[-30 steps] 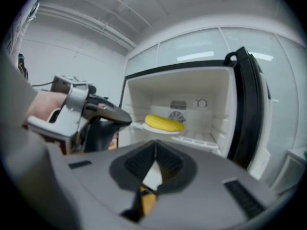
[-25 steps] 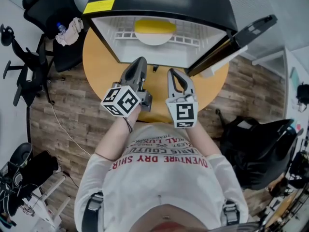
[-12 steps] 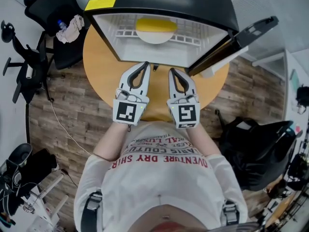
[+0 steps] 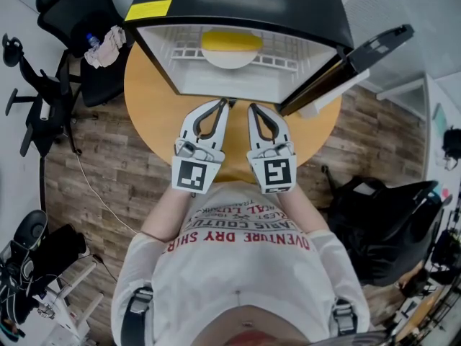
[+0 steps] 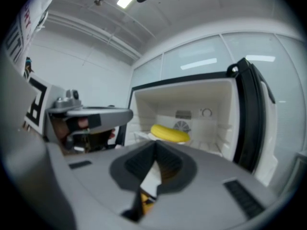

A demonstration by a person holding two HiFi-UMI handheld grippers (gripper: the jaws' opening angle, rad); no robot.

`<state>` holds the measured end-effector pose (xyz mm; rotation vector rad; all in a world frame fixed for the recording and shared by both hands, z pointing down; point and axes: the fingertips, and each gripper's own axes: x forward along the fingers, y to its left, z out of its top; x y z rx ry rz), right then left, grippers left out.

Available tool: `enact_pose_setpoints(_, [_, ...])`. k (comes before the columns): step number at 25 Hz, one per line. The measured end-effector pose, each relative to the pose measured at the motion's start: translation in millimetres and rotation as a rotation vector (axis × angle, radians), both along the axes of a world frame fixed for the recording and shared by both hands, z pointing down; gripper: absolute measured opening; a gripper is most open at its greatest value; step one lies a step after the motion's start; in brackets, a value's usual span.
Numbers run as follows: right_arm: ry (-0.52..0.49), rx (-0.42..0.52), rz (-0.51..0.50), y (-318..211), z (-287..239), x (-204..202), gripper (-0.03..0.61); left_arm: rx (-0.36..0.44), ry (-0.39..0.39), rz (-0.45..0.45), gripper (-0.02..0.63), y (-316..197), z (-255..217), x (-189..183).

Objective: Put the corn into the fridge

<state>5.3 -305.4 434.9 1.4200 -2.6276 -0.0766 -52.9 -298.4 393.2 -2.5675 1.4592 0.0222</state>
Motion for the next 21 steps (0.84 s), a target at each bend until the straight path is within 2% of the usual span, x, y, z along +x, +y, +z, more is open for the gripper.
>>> enact_pose_setpoints(6, [-0.03, 0.057, -0.029, 1, -14, -4, 0.028, -0.049, 0.049, -0.045, 0.026, -9, 3, -4])
enact_pose_setpoints(21, [-0.054, 0.092, -0.039, -2, -25, 2, 0.028, -0.133, 0.053, -0.036, 0.026, -18, 15, 1])
